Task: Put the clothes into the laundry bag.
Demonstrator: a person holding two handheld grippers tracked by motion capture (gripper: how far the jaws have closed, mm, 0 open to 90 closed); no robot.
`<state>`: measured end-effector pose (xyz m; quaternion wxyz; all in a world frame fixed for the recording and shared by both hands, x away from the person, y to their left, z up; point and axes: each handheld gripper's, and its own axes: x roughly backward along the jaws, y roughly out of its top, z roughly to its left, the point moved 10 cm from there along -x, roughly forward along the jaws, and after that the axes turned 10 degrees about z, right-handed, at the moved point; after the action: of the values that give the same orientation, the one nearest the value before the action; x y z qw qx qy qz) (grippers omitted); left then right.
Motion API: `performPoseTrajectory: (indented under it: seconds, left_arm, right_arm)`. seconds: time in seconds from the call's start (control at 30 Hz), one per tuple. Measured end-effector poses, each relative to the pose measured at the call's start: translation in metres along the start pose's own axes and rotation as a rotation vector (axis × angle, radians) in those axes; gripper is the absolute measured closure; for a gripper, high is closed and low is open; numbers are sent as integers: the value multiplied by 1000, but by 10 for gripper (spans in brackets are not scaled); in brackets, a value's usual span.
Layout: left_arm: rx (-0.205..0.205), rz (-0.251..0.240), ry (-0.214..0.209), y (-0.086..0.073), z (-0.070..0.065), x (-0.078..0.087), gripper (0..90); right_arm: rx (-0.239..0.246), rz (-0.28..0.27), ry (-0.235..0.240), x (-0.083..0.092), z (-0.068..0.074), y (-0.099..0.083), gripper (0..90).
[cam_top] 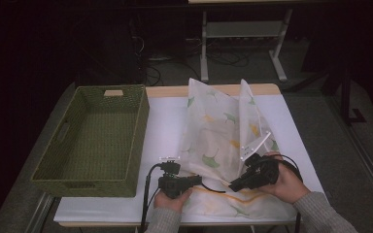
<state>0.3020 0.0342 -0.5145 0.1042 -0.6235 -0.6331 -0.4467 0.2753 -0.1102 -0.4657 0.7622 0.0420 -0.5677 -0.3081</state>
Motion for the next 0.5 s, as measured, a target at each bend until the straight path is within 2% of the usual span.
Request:
performPoseTrajectory:
  seconds: [0.03,0.1,0.13,0.23,0.3,0.43,0.5]
  left_arm:
    - [0,2,6,-2,2,3,742]
    - [-3,5,15,-6,5,7,721]
    - [1,6,17,-8,6,10,715]
    - [5,6,21,-12,10,16,698]
    - [-1,9,34,-15,13,19,685]
    - [14,15,18,-18,15,20,680]
    - [16,11,12,-17,14,18,683]
  right_arm:
    - [-11,18,-16,-4,-4,-4,878]
    - [-29,67,-84,-10,-15,-11,878]
    - [-33,70,-94,-10,-18,-12,879]
    - [-57,63,-120,-7,-28,-13,880]
    - [-92,53,-141,-3,-37,-15,881]
    - [-155,54,-204,1,-59,-23,882]
    - [-178,45,-205,2,-67,-25,882]
